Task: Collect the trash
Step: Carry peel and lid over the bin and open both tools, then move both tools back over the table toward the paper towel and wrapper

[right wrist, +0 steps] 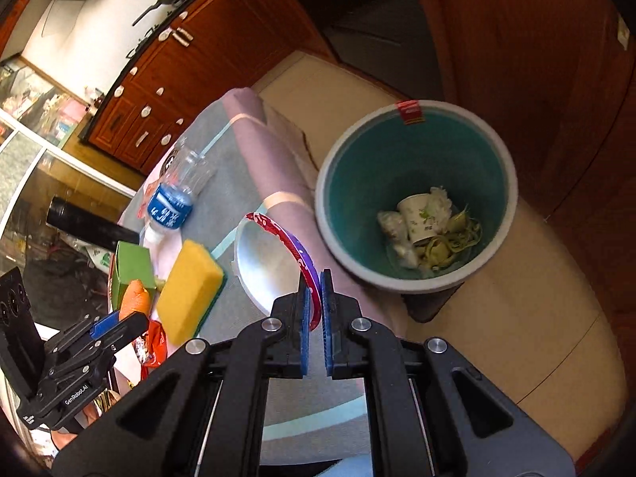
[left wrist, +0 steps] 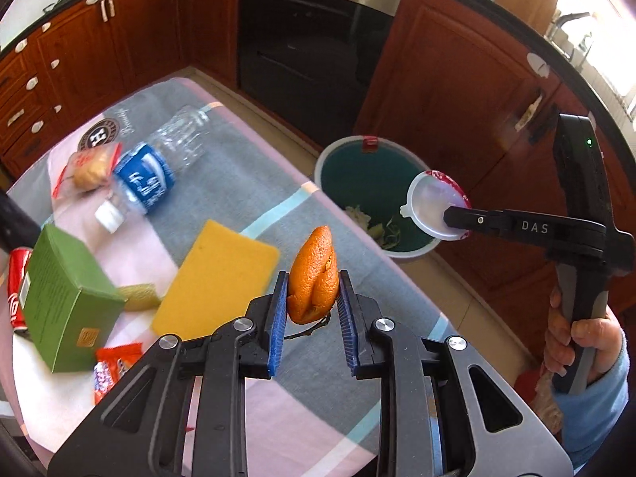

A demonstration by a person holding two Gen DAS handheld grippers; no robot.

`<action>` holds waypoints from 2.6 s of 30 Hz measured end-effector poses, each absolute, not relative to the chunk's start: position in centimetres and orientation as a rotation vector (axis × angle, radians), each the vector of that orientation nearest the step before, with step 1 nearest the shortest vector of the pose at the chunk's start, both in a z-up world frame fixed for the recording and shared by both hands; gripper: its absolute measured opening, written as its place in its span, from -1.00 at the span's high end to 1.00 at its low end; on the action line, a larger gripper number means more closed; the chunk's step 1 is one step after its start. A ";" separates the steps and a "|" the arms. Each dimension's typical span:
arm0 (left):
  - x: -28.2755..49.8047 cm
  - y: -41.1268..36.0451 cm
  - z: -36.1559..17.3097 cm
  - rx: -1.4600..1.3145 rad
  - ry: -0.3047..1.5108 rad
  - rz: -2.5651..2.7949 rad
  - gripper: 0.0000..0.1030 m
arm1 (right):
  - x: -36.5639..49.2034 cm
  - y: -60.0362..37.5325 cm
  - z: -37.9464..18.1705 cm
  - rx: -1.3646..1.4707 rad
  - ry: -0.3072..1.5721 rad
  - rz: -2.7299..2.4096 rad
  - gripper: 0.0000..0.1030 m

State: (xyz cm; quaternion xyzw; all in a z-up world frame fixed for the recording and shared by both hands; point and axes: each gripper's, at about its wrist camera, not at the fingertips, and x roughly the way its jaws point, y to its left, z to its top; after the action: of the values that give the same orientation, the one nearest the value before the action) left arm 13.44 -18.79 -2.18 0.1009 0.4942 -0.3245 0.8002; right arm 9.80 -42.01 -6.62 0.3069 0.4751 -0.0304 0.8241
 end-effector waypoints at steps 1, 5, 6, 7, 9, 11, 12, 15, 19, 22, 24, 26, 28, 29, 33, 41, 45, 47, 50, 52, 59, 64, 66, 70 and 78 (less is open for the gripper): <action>13.6 -20.0 -2.3 0.224 1.063 -0.709 0.52 | 9.8 -42.9 -6.6 0.658 1.007 -0.077 0.90; 14.2 -24.4 -3.1 0.258 1.075 -0.752 0.52 | 9.8 -46.3 -6.8 0.671 0.999 -0.124 0.90; 14.3 -25.5 -3.4 0.267 1.079 -0.761 0.52 | 9.9 -46.9 -6.9 0.673 1.000 -0.134 0.90; 14.5 -26.6 -3.7 0.277 1.084 -0.769 0.52 | 10.0 -47.5 -7.1 0.674 1.003 -0.145 0.90; 14.8 -28.3 -4.4 0.294 1.096 -0.784 0.52 | 10.1 -48.5 -7.5 0.677 1.013 -0.162 0.90; 15.1 -29.8 -5.2 0.313 1.106 -0.793 0.52 | 10.2 -49.5 -8.1 0.683 1.025 -0.179 0.90; 15.3 -30.5 -5.5 0.321 1.111 -0.796 0.52 | 10.3 -49.9 -8.4 0.686 1.031 -0.187 0.89; 15.7 -32.0 -6.7 0.334 1.130 -0.806 0.52 | 10.4 -50.7 -9.3 0.695 1.049 -0.207 0.90; 16.7 -33.5 -8.1 0.349 1.152 -0.817 0.52 | 10.7 -51.4 -10.4 0.701 1.068 -0.226 0.89; 17.3 -34.6 -9.1 0.362 1.168 -0.824 0.51 | 11.0 -51.9 -11.1 0.710 1.080 -0.238 0.89; 17.5 -35.1 -9.5 0.366 1.173 -0.829 0.49 | 11.2 -52.1 -11.5 0.716 1.087 -0.245 0.89; 17.7 -35.2 -9.6 0.364 1.174 -0.830 0.48 | 11.4 -52.2 -11.8 0.718 1.094 -0.250 0.89; 17.9 -35.2 -9.4 0.359 1.165 -0.820 0.17 | 11.6 -52.3 -12.0 0.719 1.103 -0.254 0.87; 17.8 -35.0 -9.3 0.356 1.150 -0.815 -0.15 | 11.7 -52.3 -12.1 0.721 1.105 -0.255 0.82; 17.9 -34.6 -8.7 0.350 1.114 -0.787 -0.57 | 12.0 -52.5 -12.3 0.739 1.108 -0.261 0.01; 17.6 -32.2 -7.9 0.327 1.152 -0.744 -0.91 | 12.1 -51.5 -11.9 0.746 1.113 -0.285 -0.57; 17.2 -30.6 -7.6 0.314 1.155 -0.719 -0.91 | 11.9 -50.7 -11.5 0.750 1.127 -0.291 -0.65; 17.0 -29.5 -7.2 0.299 1.159 -0.710 -0.91 | 11.8 -50.2 -11.3 0.746 1.131 -0.289 -0.65; 16.4 -28.0 -6.6 0.280 1.151 -0.698 -0.91 | 11.4 -49.2 -10.7 0.748 1.131 -0.286 -0.65; 15.9 -27.0 -6.1 0.274 1.143 -0.692 -0.91 | 11.2 -48.4 -10.1 0.740 1.126 -0.279 -0.65; 14.3 -22.5 -4.4 0.242 1.104 -0.650 -0.92 | 10.6 -44.7 -8.4 0.702 1.125 -0.243 -0.69; 13.6 -18.7 -3.2 0.196 1.081 -0.624 -0.92 | 10.5 -41.4 -7.0 0.667 1.126 -0.214 -0.69; 13.3 -17.4 -2.9 0.182 1.071 -0.613 -0.92 | 10.5 -39.9 -6.5 0.647 1.129 -0.199 -0.69; 12.3 -13.8 -2.6 0.146 1.061 -0.585 -0.92 | 10.7 -37.1 -5.7 0.605 1.142 -0.173 -0.69; 10.9 -4.8 -3.3 0.061 1.068 -0.471 -0.92 | 11.8 -29.6 -5.2 0.513 1.195 -0.096 -0.69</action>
State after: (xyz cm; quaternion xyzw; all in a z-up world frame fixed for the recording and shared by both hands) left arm 10.91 -4.83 -3.33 0.0286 0.5043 -0.2222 0.8340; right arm 11.83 -29.63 -5.20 0.2389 0.5559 -0.0447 0.7949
